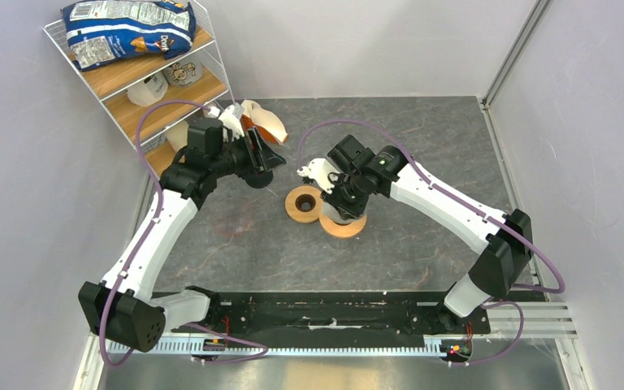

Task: Place the coffee filter in the dripper
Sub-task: Place the coffee filter in the coffee dripper.

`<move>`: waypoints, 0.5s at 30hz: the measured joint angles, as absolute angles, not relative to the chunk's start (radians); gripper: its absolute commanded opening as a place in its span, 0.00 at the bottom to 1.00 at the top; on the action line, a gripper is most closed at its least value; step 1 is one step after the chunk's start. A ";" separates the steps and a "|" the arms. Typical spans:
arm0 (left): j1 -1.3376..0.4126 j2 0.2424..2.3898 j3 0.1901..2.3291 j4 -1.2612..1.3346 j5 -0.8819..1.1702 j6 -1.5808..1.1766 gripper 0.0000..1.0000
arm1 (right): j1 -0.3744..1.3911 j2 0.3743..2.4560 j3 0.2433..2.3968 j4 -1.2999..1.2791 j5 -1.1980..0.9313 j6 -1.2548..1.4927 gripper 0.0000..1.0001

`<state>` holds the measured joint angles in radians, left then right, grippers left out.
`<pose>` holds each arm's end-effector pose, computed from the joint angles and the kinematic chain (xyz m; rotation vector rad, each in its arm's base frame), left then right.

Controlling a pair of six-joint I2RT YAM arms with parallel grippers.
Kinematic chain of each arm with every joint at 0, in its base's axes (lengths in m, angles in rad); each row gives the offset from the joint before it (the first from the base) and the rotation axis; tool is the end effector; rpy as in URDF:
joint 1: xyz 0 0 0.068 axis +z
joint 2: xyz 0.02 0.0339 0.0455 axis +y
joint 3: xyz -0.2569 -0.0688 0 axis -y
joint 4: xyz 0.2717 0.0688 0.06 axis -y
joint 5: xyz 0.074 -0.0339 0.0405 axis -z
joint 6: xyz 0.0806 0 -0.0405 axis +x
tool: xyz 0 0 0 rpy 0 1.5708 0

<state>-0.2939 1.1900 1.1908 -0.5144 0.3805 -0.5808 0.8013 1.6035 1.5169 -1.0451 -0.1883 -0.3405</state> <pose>0.3032 -0.1230 0.3391 -0.0685 2.1784 -0.9136 0.2462 0.2758 0.2679 -1.5240 2.2665 0.3902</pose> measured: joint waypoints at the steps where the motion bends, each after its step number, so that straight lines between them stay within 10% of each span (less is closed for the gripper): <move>1: -0.294 1.190 1.186 -0.516 0.385 -0.584 0.58 | 0.801 1.604 1.517 -1.046 -0.194 -0.343 0.22; 15: -0.292 1.190 1.165 -0.514 0.423 -0.587 0.52 | 0.795 1.604 1.471 -1.034 -0.256 -0.389 0.18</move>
